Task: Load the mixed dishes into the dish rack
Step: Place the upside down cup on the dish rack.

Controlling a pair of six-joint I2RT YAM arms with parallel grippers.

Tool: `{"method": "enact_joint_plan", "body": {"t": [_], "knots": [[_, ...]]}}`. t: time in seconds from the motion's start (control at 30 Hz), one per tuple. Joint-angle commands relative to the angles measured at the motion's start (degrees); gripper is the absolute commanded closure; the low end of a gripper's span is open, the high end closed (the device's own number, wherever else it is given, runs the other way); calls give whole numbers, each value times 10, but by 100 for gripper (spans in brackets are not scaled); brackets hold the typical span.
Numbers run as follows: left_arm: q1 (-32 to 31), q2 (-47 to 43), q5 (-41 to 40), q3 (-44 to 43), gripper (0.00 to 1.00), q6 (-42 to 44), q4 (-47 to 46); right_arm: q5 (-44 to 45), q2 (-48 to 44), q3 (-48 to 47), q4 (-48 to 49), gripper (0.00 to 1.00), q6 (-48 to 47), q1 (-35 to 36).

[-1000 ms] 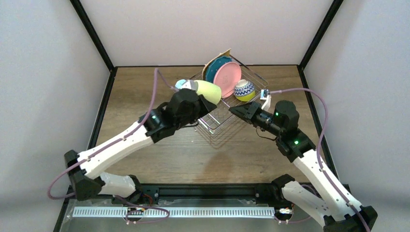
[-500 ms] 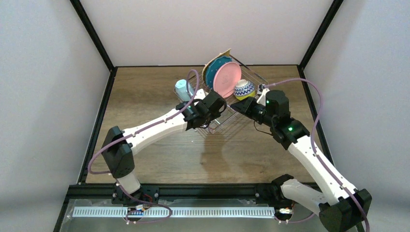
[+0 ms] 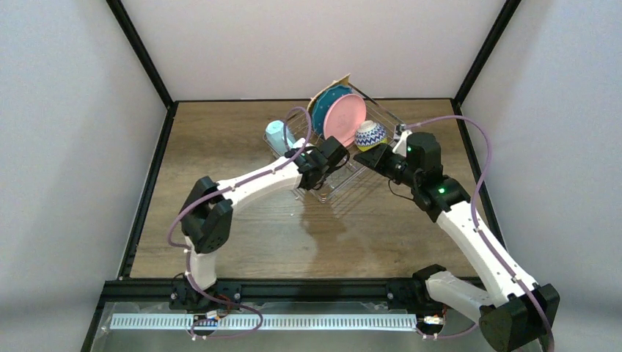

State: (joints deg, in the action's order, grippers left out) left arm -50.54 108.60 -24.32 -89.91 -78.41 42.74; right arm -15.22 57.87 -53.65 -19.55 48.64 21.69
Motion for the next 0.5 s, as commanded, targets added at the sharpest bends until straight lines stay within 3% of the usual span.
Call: {"method": "enact_joint_plan", "body": {"t": [0.0, 0.47], "knots": [[0, 28, -34, -52, 97, -40, 1, -20, 8, -17, -7, 46, -20, -12], [0, 88, -48, -77, 97, -129, 72, -62, 10, -5, -5, 46, -40, -37]]}}
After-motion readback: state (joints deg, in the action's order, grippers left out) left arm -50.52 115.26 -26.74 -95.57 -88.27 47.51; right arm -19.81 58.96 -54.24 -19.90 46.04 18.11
